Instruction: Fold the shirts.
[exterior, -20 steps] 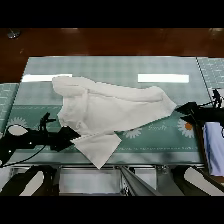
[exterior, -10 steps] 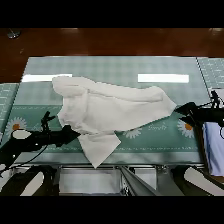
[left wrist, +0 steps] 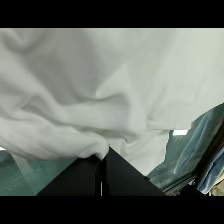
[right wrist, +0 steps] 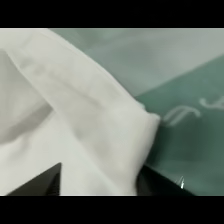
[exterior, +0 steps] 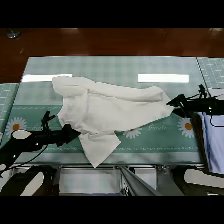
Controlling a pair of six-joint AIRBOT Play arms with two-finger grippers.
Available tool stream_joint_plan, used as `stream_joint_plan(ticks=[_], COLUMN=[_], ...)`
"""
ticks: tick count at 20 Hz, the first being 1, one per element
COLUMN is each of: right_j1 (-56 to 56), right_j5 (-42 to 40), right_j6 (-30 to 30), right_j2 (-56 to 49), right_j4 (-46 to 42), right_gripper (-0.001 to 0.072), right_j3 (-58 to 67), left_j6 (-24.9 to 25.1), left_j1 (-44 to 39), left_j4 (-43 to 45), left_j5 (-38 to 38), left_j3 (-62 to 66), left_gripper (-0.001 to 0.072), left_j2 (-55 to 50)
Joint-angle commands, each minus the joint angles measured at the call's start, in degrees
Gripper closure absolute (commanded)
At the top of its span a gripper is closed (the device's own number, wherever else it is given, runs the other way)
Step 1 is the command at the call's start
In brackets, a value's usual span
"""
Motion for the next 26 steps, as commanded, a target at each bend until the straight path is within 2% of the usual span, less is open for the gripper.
stream_joint_plan(ticks=[1, 2, 3, 6, 11, 13, 15, 20, 23, 26], right_j1=[5.0, 6.2, 7.2, 7.8, 7.8, 7.8, 7.8, 7.8, 7.8, 7.8], right_j5=[-0.5, -0.5, -0.2, 7.5, 12.7, 15.7, 15.8, 17.5, 18.5, 22.6], right_j6=[3.6, 2.8, 2.4, 2.3, 3.1, 3.8, 4.9, 6.1, 8.2, 9.7], right_j2=[-5.4, -5.7, -5.6, -4.6, 5.7, 12.3, 19.9, 37.2, 44.8, 49.3], right_j4=[-2.3, -2.3, -2.4, -3.2, -5.4, -9.5, -13.2, -16.4, -19.2, -21.3], right_gripper=[0.0413, 0.0661, 0.0692, 0.0693, 0.0693, 0.0693, 0.0694, 0.0693, 0.0693, 0.0693], right_j3=[5.2, 6.6, 8.5, 20.5, 50.2, 57.6, 60.2, 60.6, 60.6, 60.6], left_j6=[0.2, 0.8, 1.4, 1.4, 2.3, -6.7, -9.6, -11.0, -11.0, -11.0], left_j1=[0.0, 0.0, 0.0, 0.1, 2.8, 4.3, 5.2, 6.5, 6.5, 6.5], left_j4=[-0.1, -0.1, -0.1, -0.5, 1.6, 13.0, 23.1, 35.1, 42.4, 48.7], left_j5=[0.1, 0.1, 0.0, -0.4, 0.0, -2.1, -5.2, -11.5, -13.1, -13.9], left_j3=[0.2, 0.9, 2.3, 13.8, 51.6, 65.7, 77.3, 100.2, 108.2, 109.5], left_gripper=[0.0677, 0.0677, 0.0677, 0.0677, 0.0678, 0.0679, 0.0679, 0.0679, 0.0679, 0.0679], left_j2=[0.1, 0.1, 0.1, 1.9, 3.8, 3.8, 3.9, 4.7, 7.3, 12.3])
